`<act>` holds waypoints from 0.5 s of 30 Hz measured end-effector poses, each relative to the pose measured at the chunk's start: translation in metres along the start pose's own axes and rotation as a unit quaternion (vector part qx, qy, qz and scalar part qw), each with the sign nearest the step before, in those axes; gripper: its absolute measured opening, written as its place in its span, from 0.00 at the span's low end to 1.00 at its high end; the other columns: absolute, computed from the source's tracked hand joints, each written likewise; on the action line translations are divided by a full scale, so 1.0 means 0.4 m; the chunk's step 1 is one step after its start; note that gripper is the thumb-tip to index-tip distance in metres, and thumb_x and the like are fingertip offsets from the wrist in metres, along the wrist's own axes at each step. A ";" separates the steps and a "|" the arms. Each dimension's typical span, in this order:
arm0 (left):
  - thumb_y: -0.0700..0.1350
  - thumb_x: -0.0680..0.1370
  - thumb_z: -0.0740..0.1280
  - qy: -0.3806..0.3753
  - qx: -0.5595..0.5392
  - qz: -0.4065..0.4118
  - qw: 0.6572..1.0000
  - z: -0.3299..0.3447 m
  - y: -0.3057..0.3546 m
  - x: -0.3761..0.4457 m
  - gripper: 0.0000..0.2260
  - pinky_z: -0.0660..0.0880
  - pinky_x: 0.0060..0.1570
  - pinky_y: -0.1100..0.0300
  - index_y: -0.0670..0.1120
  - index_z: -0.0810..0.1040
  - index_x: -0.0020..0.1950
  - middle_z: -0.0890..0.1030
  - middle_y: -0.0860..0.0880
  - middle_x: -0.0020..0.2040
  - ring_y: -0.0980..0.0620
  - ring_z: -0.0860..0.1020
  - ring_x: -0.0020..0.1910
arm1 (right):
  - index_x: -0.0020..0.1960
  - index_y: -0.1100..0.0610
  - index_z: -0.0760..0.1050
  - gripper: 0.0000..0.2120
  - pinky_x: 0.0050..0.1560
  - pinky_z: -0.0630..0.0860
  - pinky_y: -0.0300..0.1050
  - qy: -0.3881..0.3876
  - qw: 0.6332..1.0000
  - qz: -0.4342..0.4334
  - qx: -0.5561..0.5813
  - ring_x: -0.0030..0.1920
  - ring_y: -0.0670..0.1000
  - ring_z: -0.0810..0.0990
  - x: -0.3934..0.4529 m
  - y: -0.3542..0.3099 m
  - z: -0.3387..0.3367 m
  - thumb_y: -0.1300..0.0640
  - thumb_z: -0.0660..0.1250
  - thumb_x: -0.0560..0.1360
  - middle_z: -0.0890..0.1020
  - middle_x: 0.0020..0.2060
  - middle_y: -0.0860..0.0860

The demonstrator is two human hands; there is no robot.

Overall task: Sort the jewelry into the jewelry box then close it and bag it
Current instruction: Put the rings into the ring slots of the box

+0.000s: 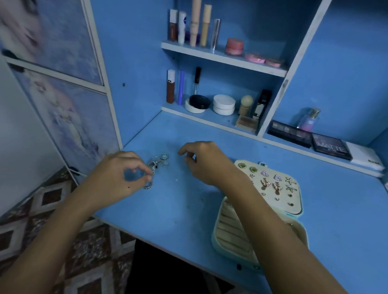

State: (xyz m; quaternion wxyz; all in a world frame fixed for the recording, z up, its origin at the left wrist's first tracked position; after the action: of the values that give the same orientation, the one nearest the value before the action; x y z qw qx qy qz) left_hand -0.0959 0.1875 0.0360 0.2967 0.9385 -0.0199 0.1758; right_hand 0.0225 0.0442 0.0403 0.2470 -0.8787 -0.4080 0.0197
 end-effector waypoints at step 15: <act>0.60 0.70 0.75 -0.035 -0.018 -0.035 0.999 0.024 -0.056 -0.043 0.08 0.74 0.45 0.61 0.59 0.85 0.45 0.78 0.59 0.45 0.55 0.78 0.45 | 0.58 0.51 0.81 0.12 0.53 0.75 0.48 -0.088 0.994 -0.010 -0.061 0.53 0.56 0.77 0.091 -0.029 0.109 0.62 0.63 0.79 0.75 0.54 0.55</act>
State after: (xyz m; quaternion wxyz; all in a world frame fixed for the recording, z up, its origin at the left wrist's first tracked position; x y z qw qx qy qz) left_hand -0.1058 0.1994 0.0105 0.3191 0.9386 -0.0004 0.1315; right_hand 0.0283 0.0951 0.0134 0.1558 -0.8828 -0.4376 0.0696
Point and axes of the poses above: each hand's wrist, its own x-axis towards the middle knuckle, its own z-axis out of the palm, y = z × x, the point moved 9 cm from there along x, towards the middle knuckle
